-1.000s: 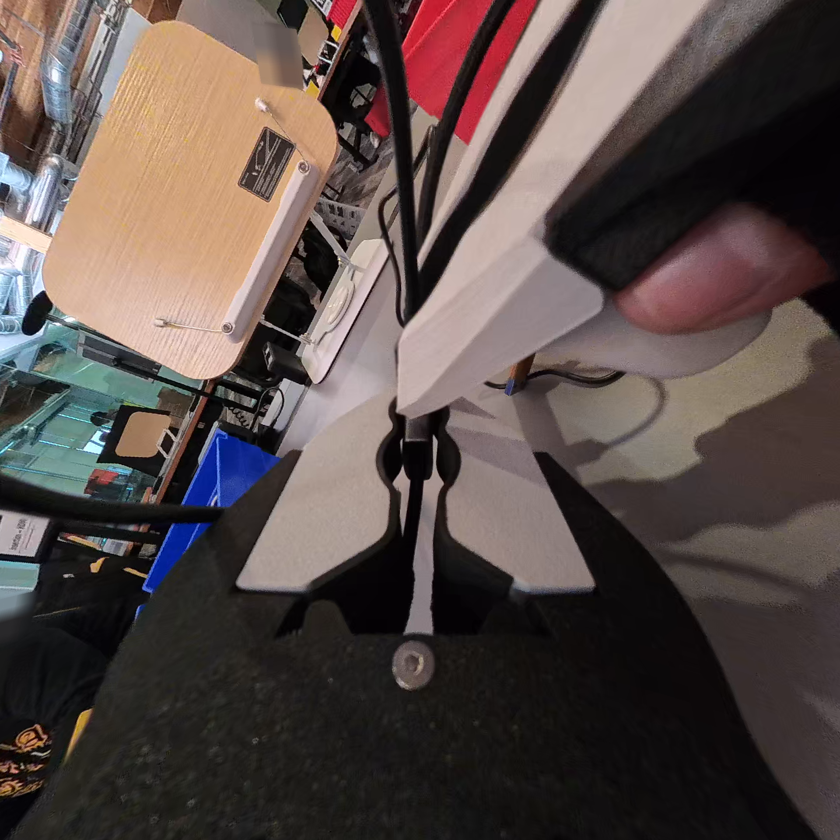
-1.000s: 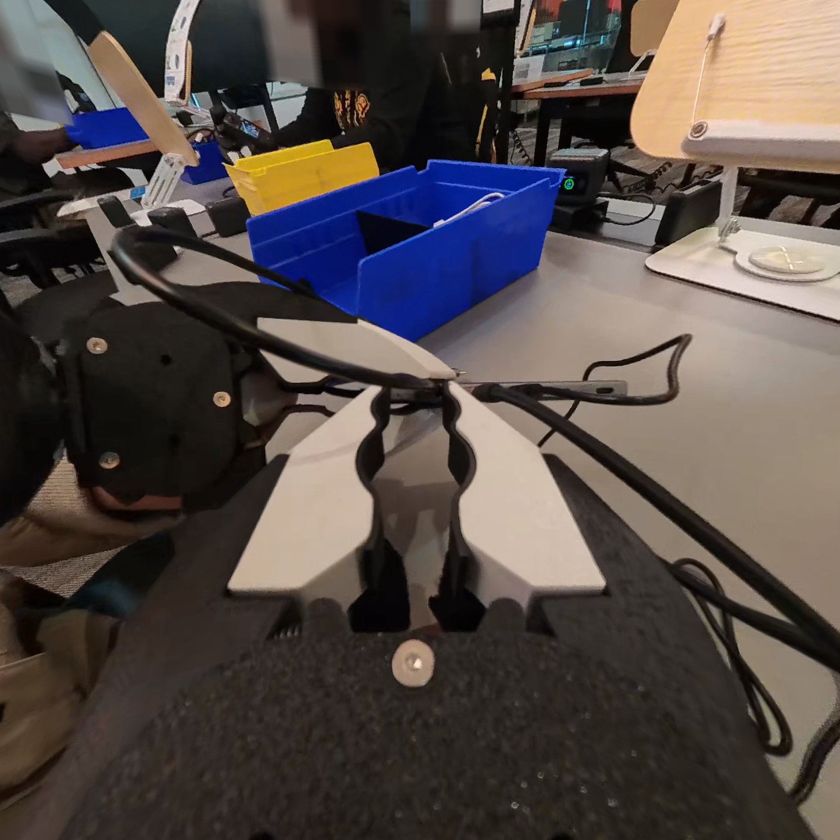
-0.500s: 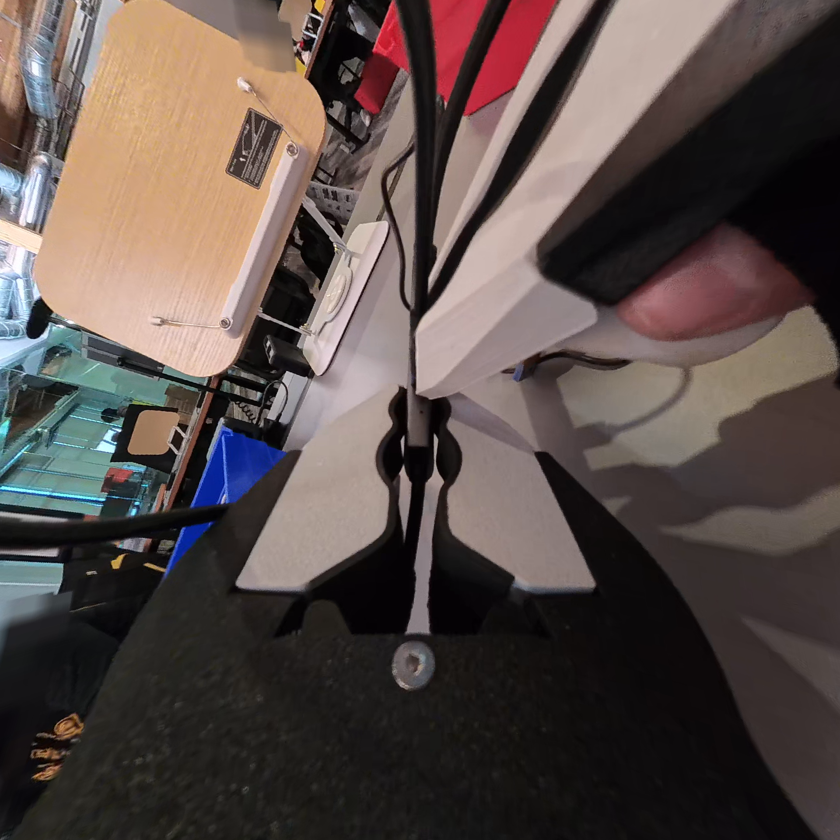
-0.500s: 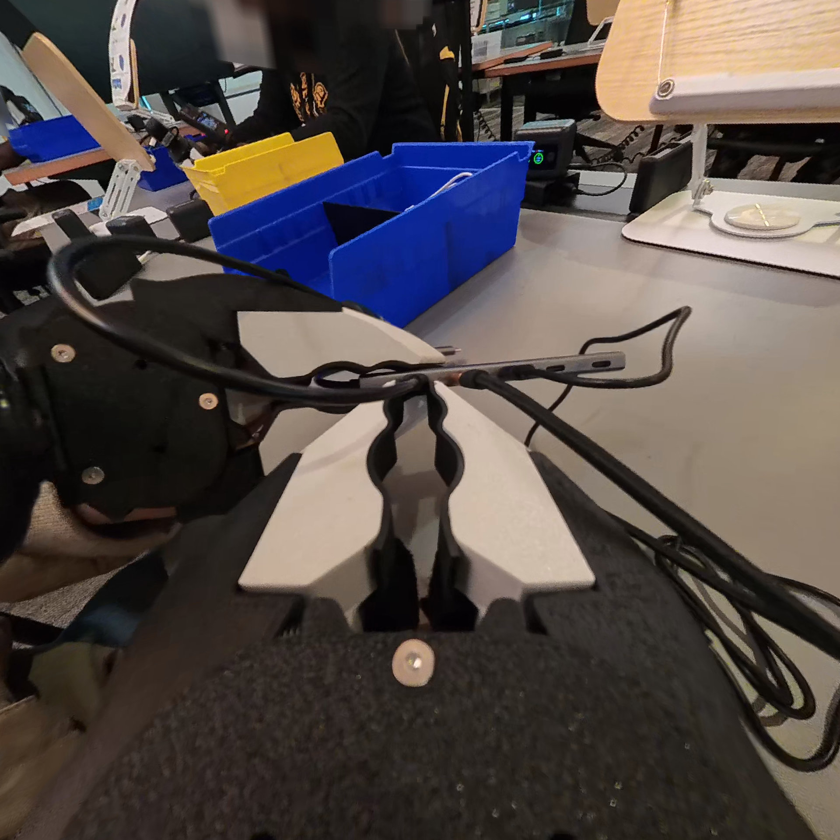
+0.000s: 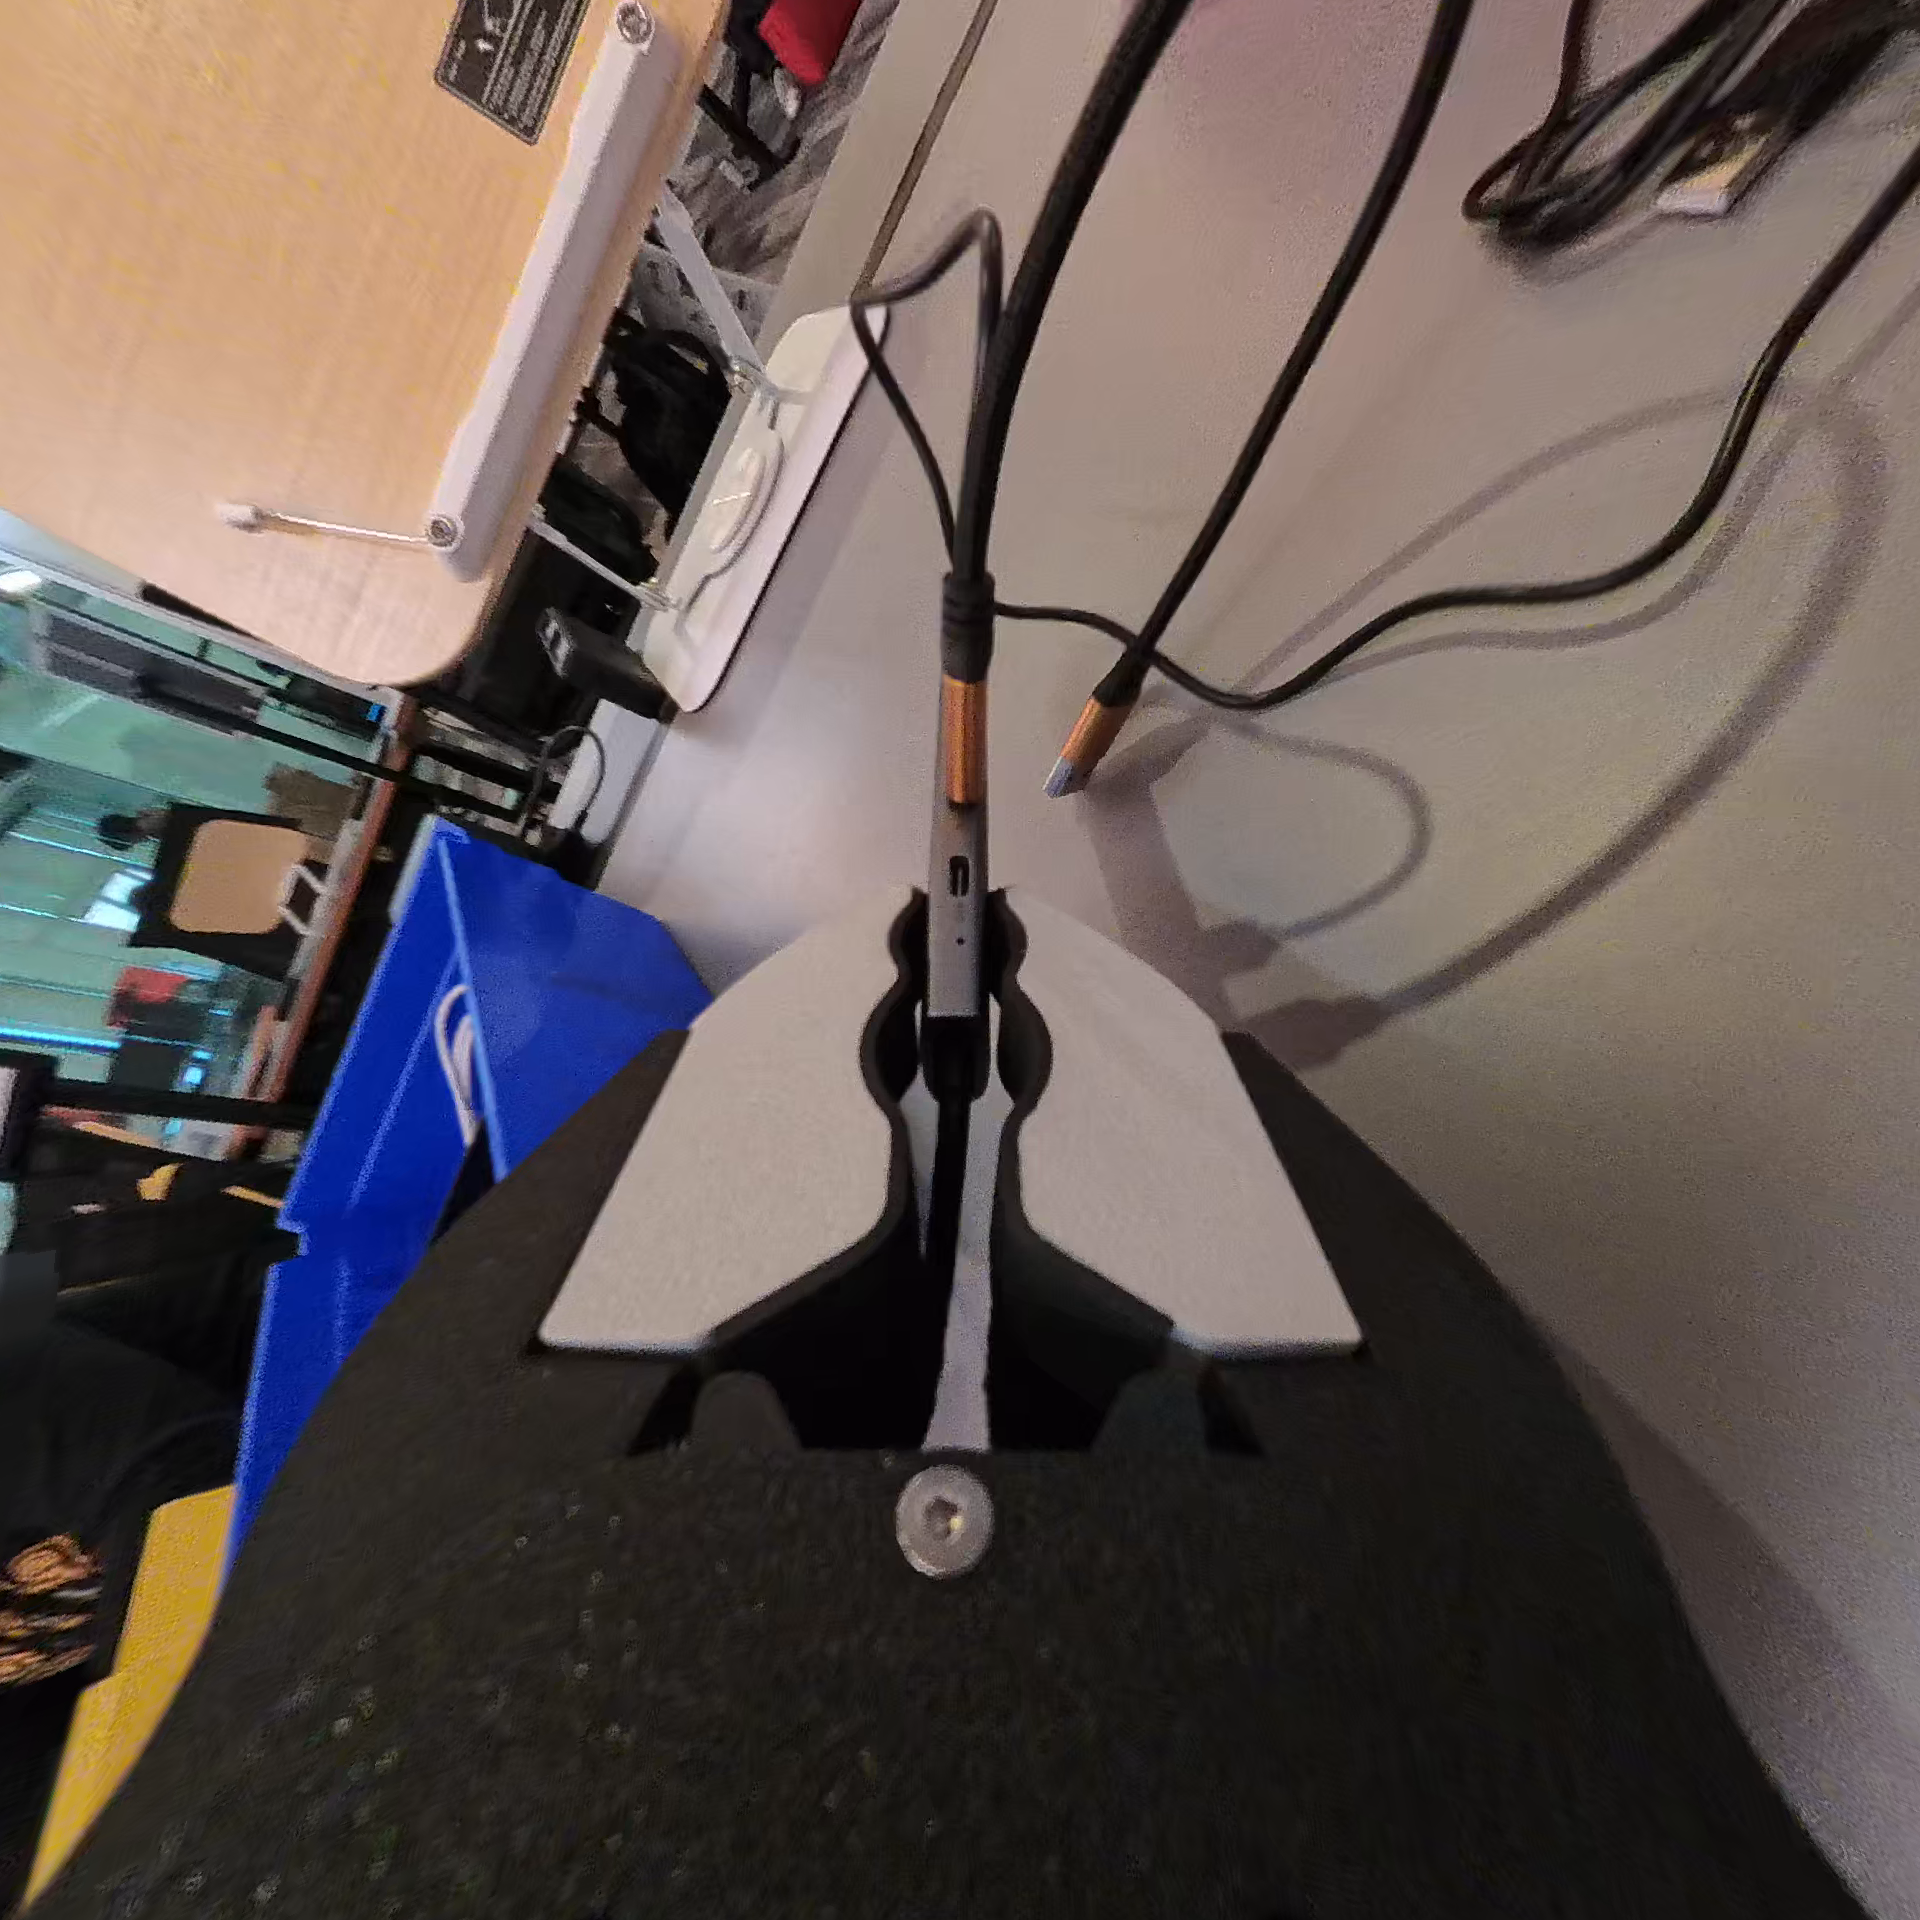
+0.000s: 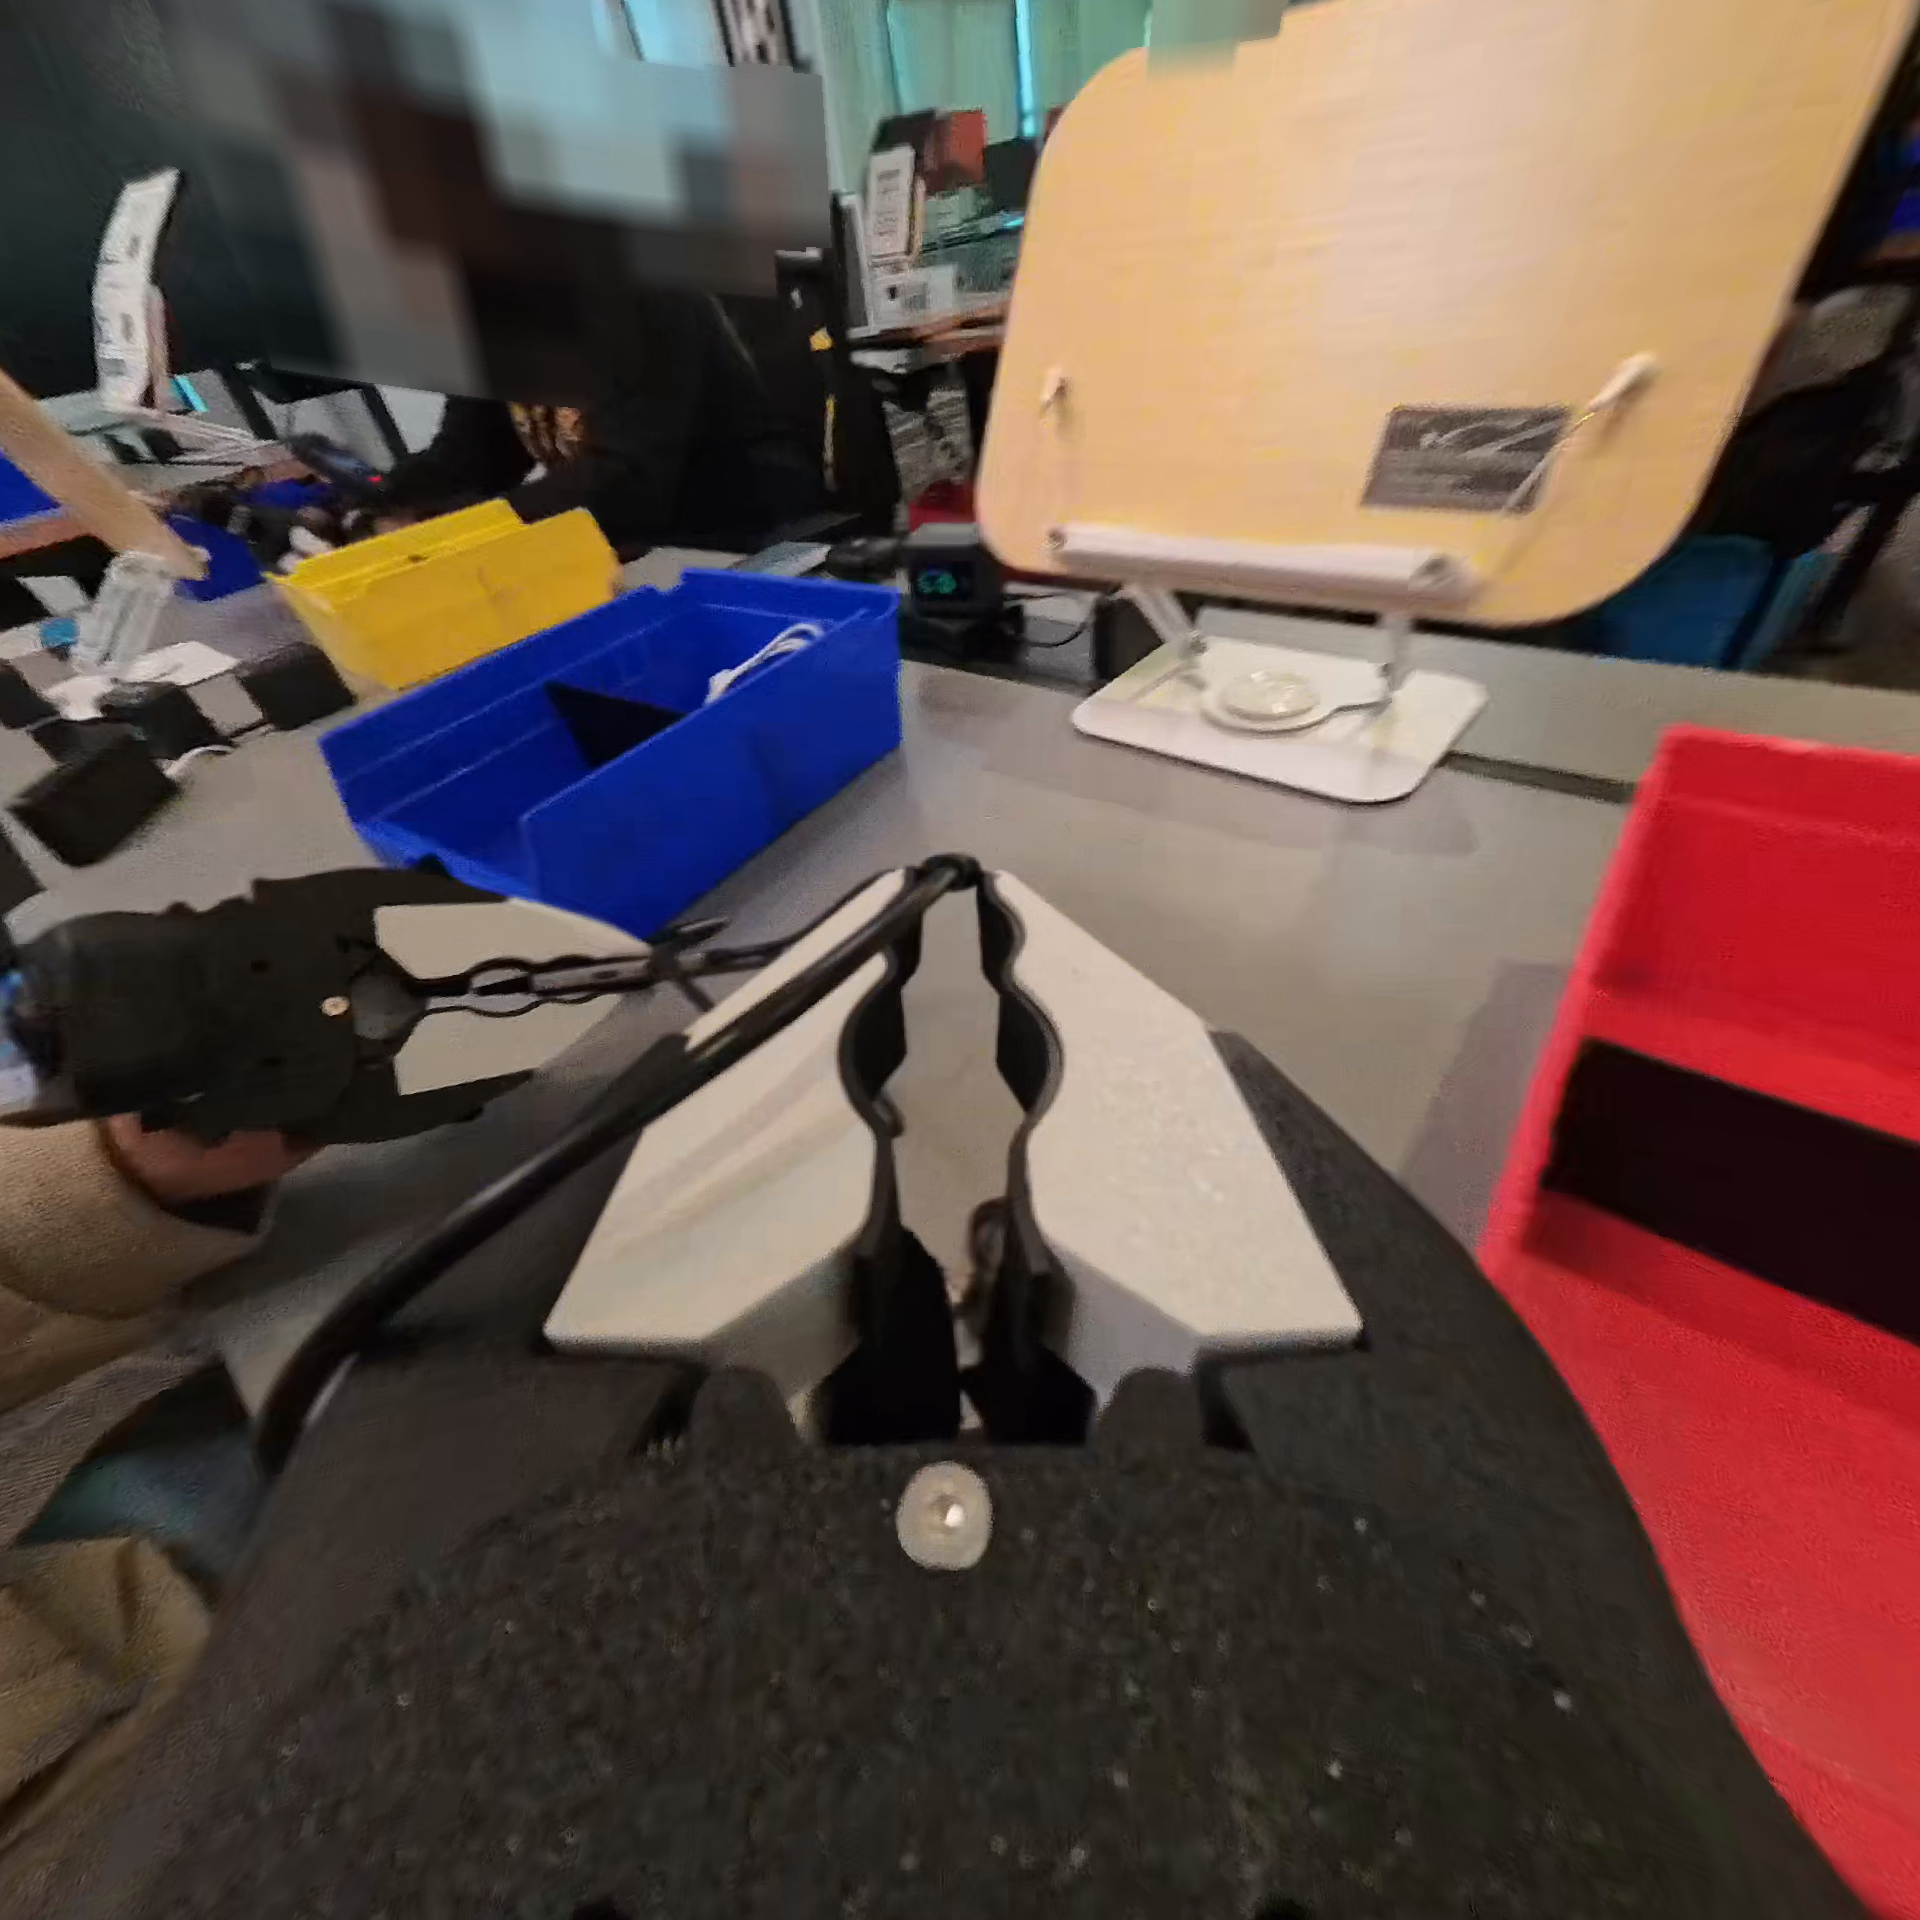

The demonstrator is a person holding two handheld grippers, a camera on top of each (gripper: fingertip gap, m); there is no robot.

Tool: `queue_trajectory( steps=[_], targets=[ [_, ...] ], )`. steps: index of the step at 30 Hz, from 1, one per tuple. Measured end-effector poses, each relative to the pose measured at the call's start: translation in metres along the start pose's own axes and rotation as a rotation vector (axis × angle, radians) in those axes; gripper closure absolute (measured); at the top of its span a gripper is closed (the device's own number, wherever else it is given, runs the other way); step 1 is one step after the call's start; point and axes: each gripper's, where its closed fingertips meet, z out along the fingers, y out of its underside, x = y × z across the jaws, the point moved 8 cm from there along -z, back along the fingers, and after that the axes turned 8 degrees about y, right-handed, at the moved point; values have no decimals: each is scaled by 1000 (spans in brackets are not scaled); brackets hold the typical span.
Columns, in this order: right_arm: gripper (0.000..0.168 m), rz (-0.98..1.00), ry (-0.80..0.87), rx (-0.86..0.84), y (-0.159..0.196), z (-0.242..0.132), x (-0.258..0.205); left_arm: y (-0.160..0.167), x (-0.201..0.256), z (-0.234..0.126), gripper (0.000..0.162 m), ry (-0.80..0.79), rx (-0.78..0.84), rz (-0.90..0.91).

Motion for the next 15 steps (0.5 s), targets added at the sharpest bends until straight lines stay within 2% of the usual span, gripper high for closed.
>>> queue_trajectory(
  steps=[4, 7, 10, 13, 15],
  targets=[
    [159, -211, 264, -113, -36, -26, 65, -4, 1, -1, 152, 46, 22, -55],
    [159, -354, 503, -361, -37, -36, 120, -6, 7, -1, 152, 82, 22, -54],
    [159, -417, 702, -580, -15, -32, 169, -8, 11, 0, 152, 93, 22, -40],
    [159, -405, 729, -873, 28, -25, 197, -9, 11, -1, 152, 105, 18, -41],
    [159, -411, 737, -986, 48, -26, 206, -8, 11, -3, 152, 115, 13, -45]
  ],
)
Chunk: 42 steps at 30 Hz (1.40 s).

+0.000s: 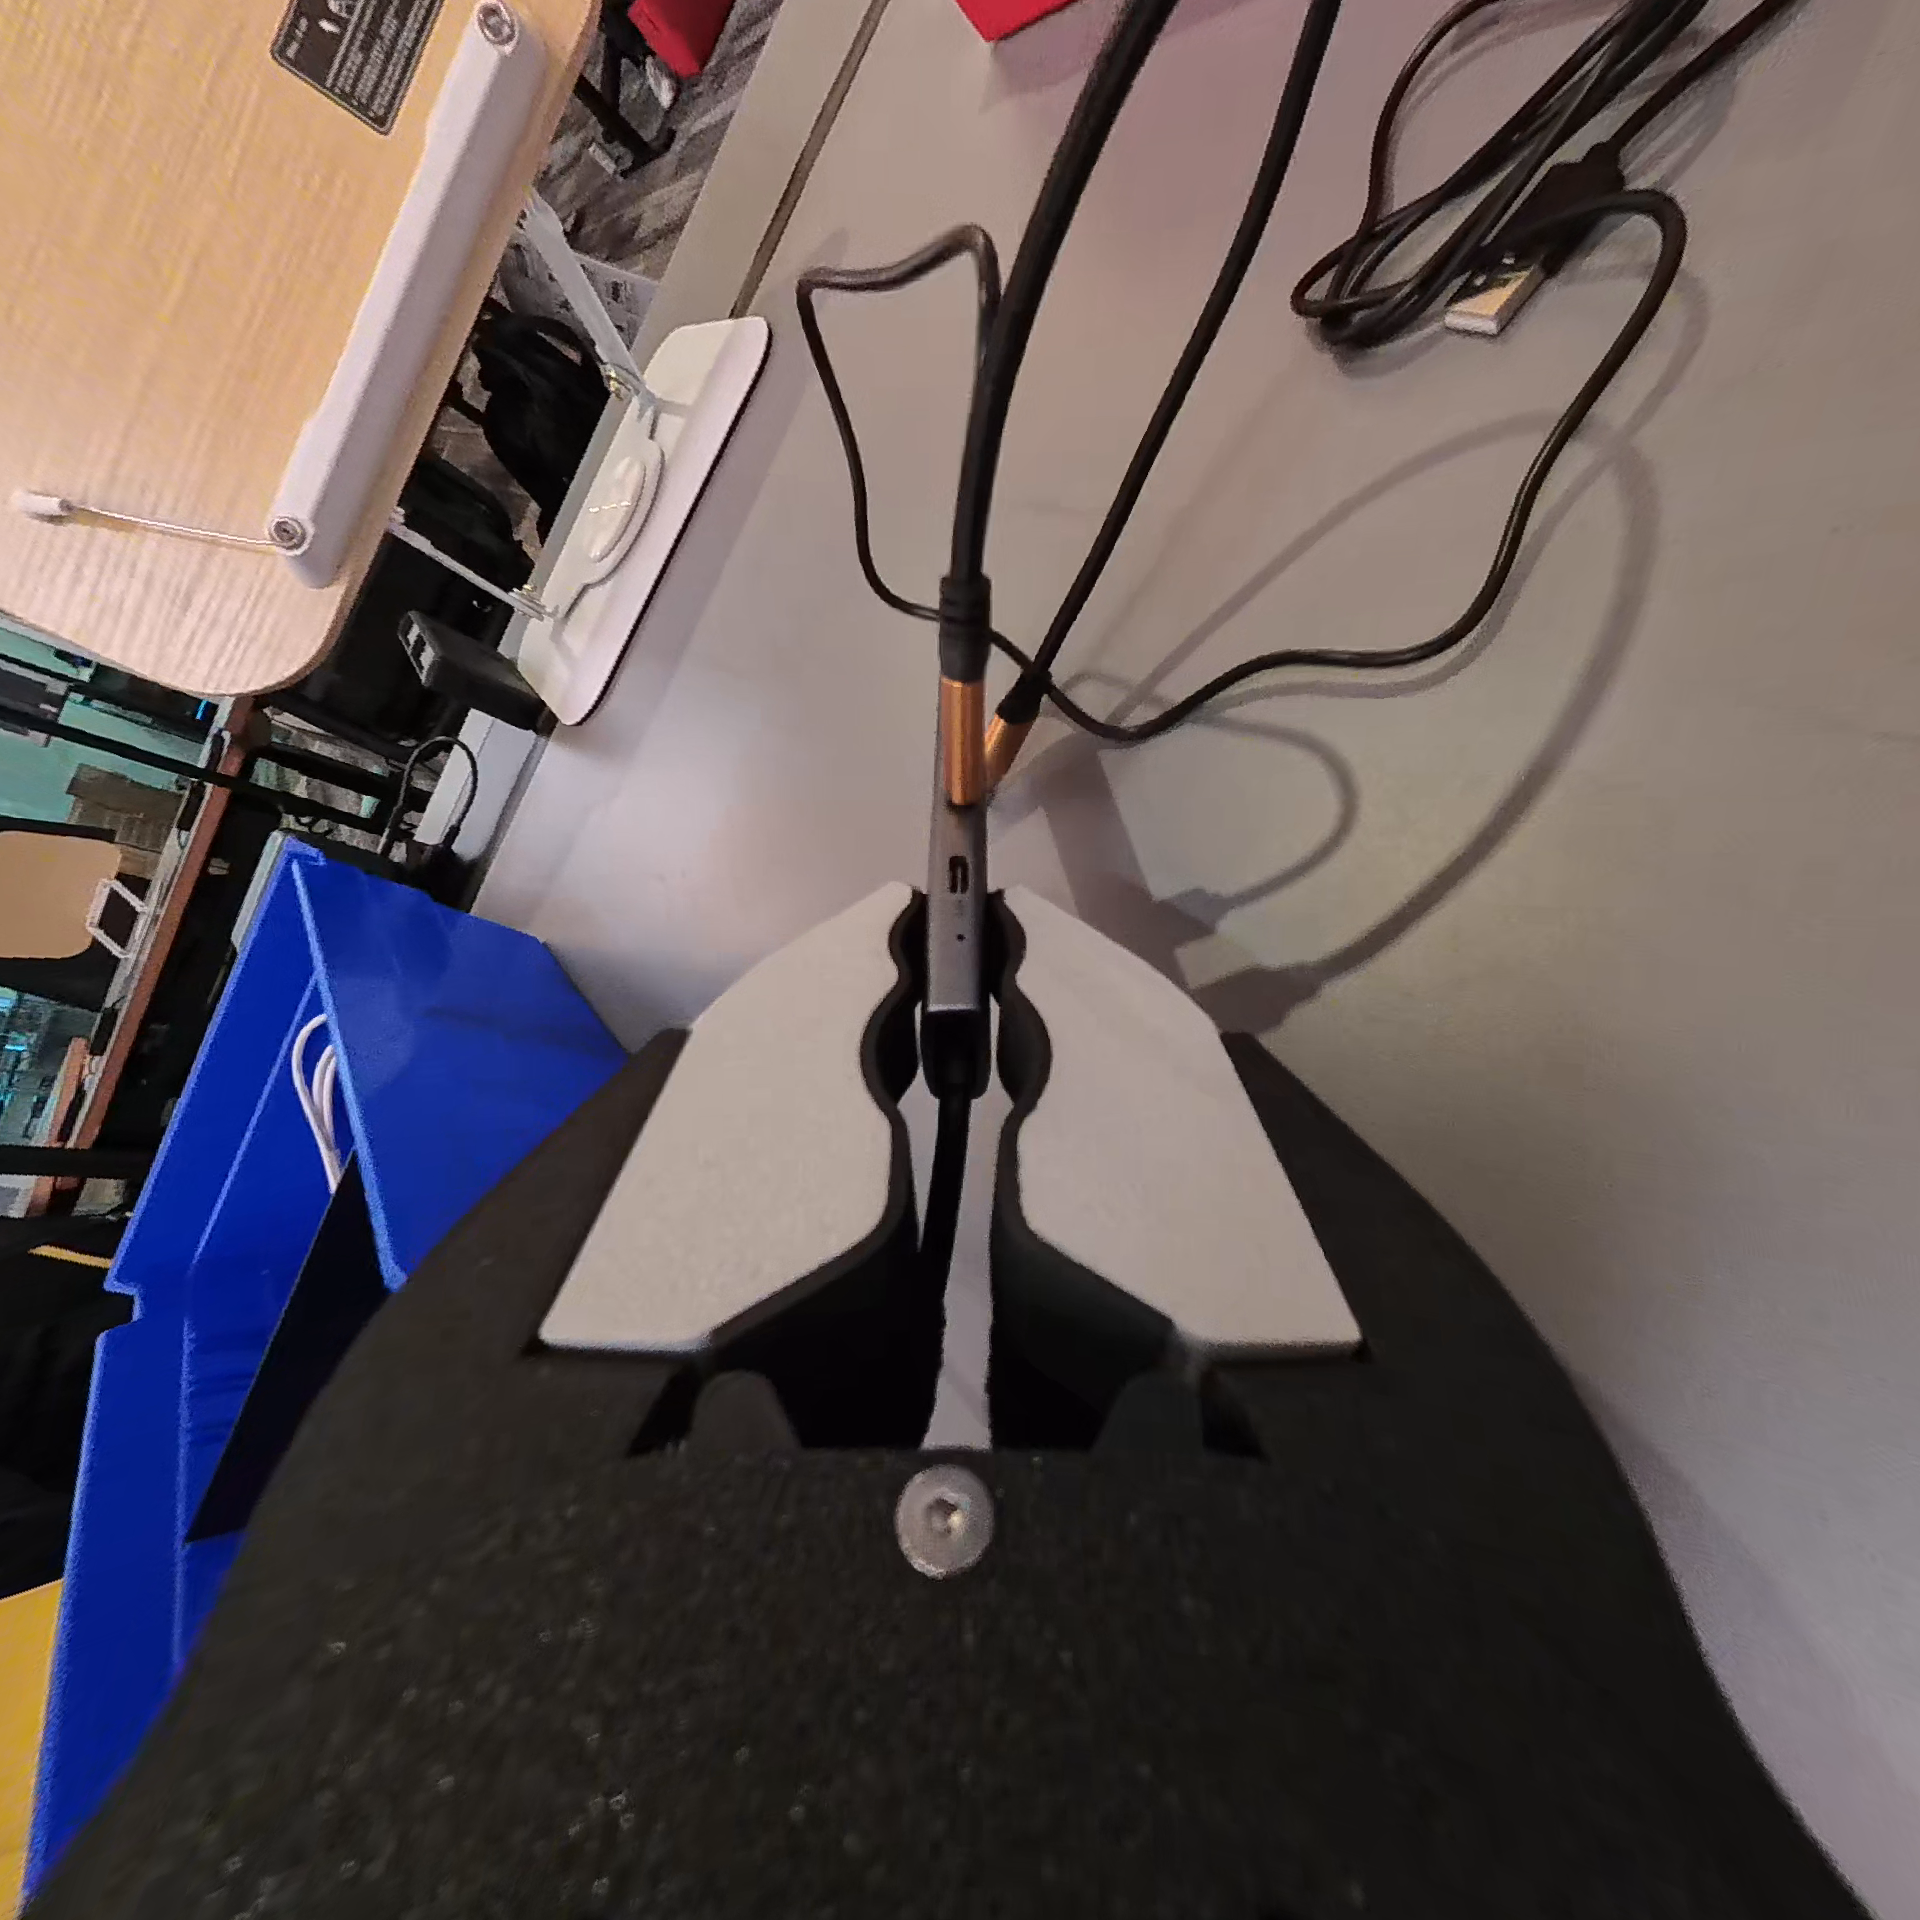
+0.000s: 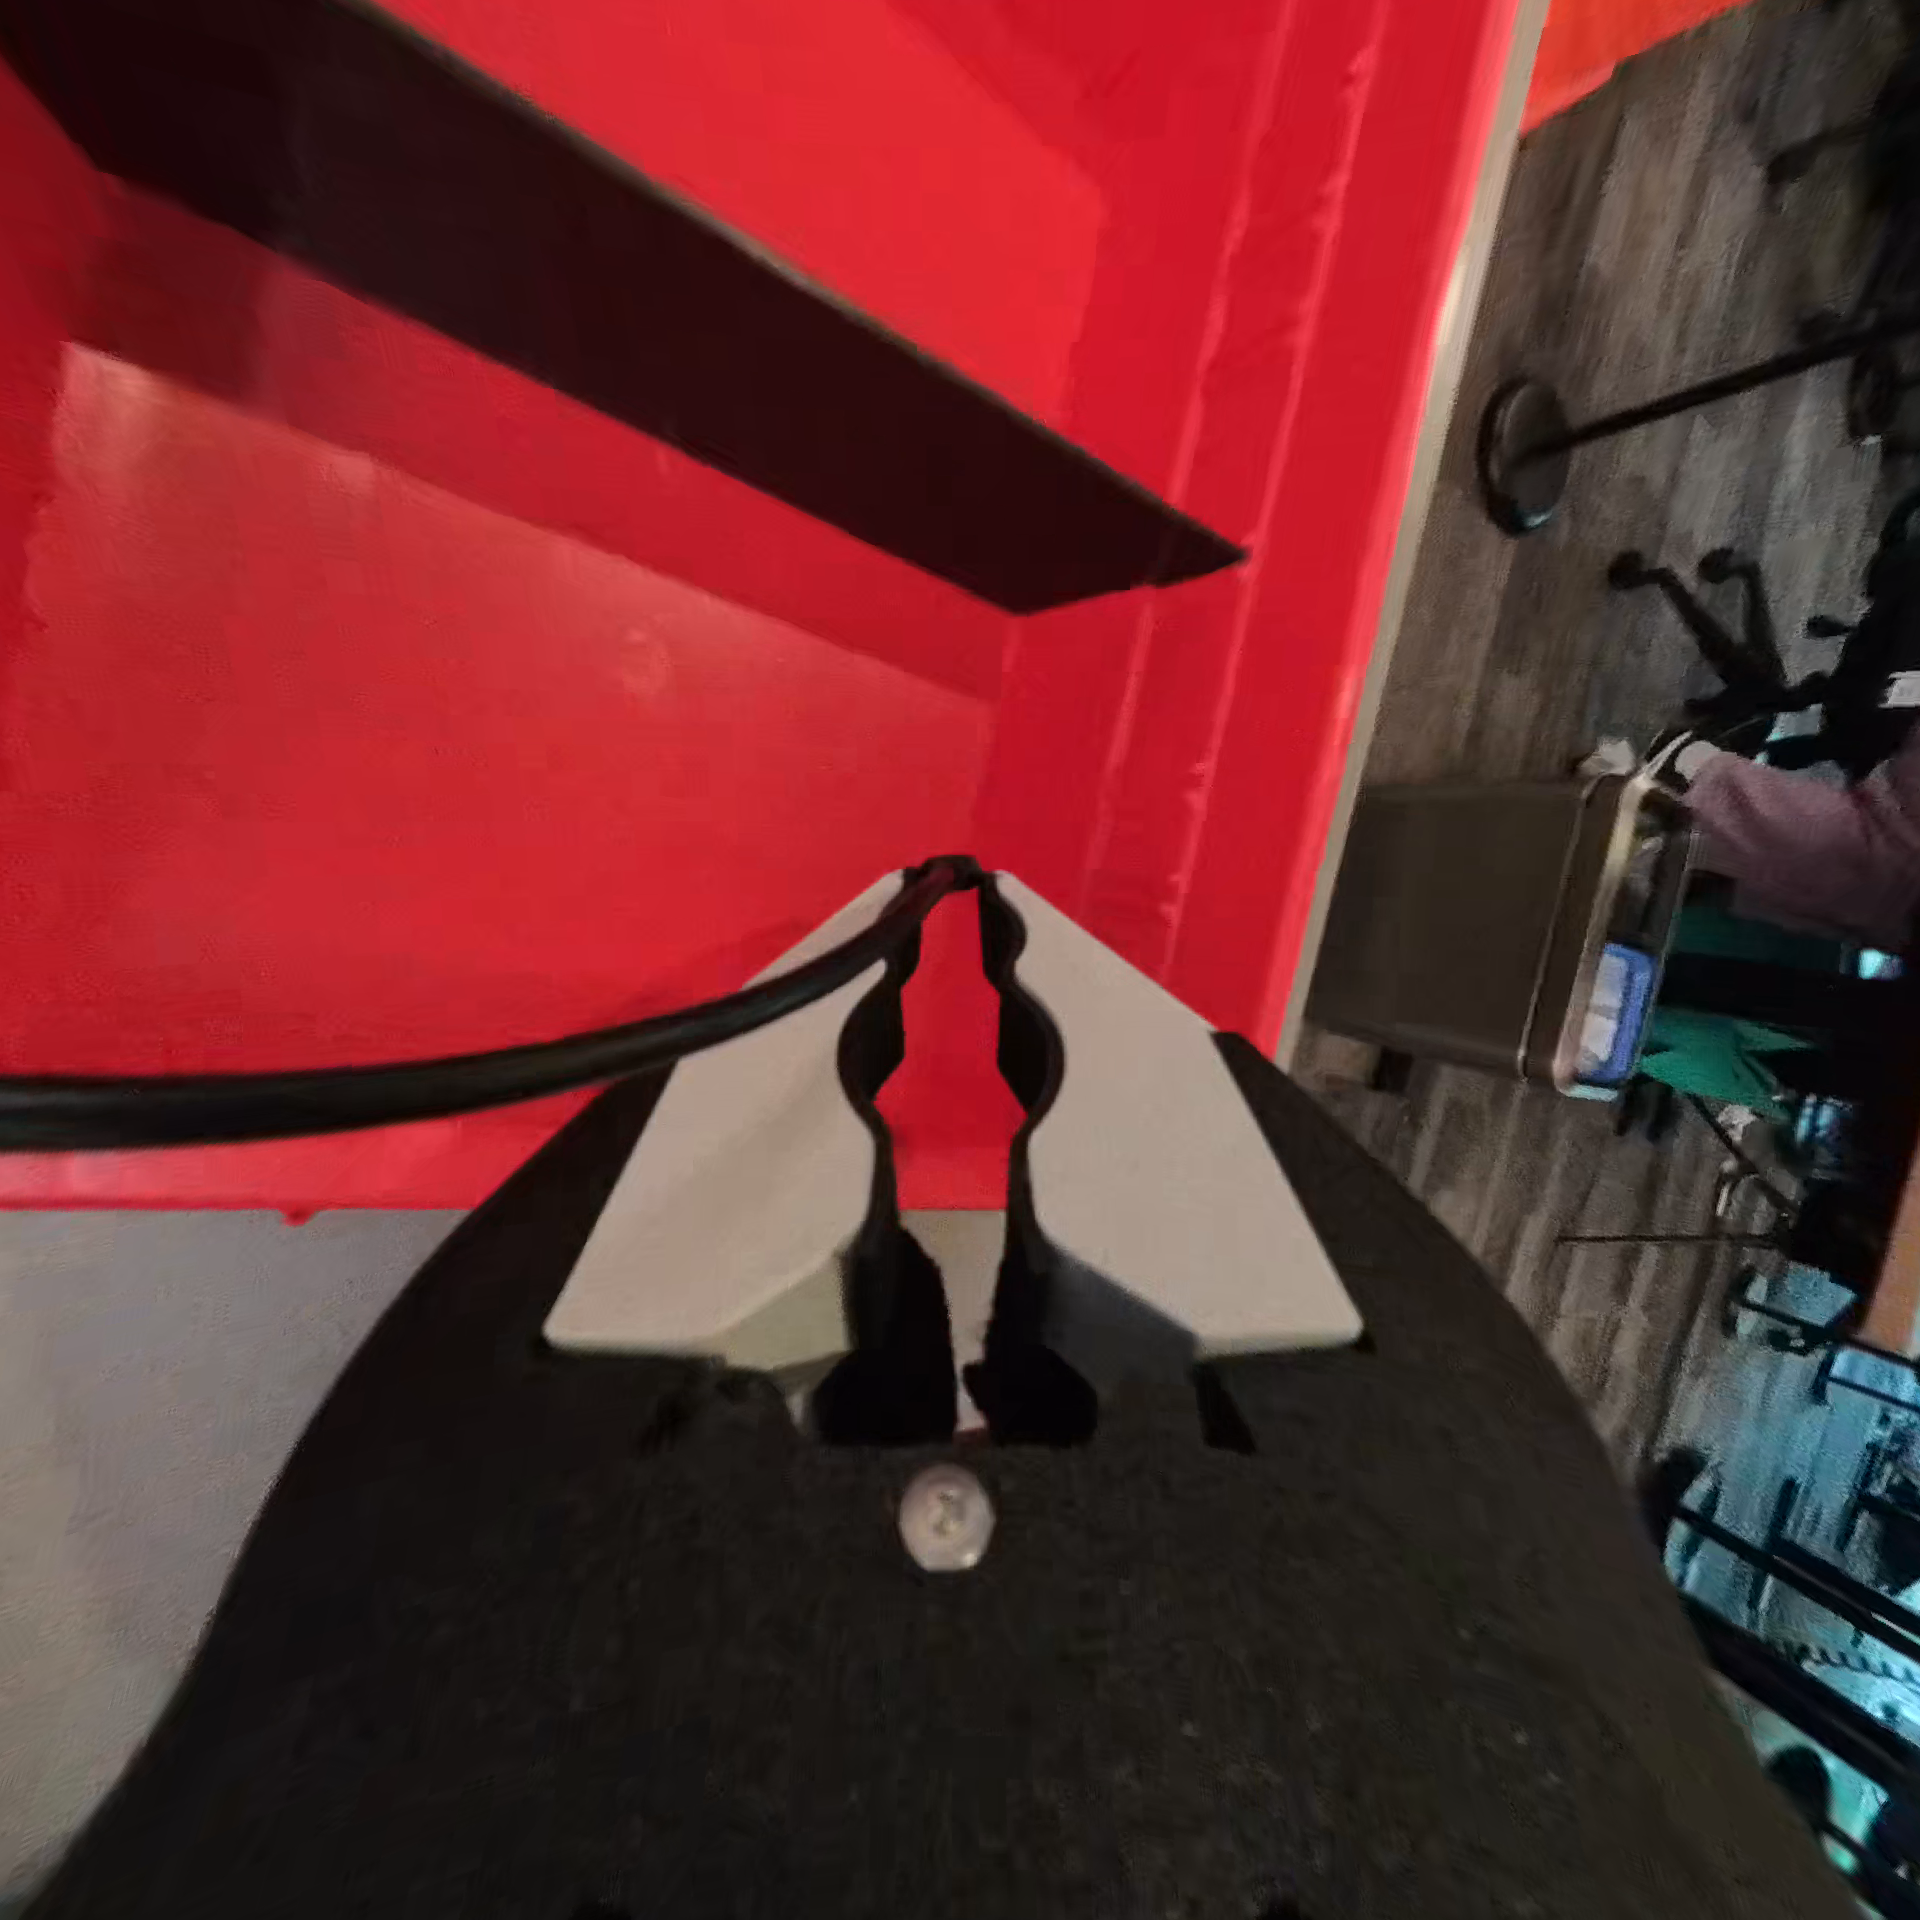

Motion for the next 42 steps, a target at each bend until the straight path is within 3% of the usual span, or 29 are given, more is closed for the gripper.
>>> queue_trajectory(
  steps=[3, 4, 8, 12, 18, 30, 37, 42],
  targets=[
    [159, 28, -67, -27, 7, 5, 1, 3, -1, -1, 152, 11, 3, -16],
    [159, 71, -87, 33, 5, -1, 7, 4, -1, -1, 152, 15, 1, -21],
    [159, 405, -512, 418, -17, -55, 24, 6, -2, 1, 152, 29, 1, -30],
    [159, 483, -304, 473, -5, -70, 64, 5, 0, 2, 152, 36, 2, -19],
    [160, 643, -126, 585, 24, -98, 117, 5, 1, 2, 152, 39, 4, -23],
    [159, 378, 87, 406, -3, -57, 72, -1, 3, 0, 152, 21, 17, 4],
    [159, 236, 198, 206, 9, -20, 66, 1, 3, 0, 152, 30, 18, 5],
    [158, 40, -11, 51, 4, 0, 19, 1, 3, 2, 152, 39, 17, 5]
  ],
)
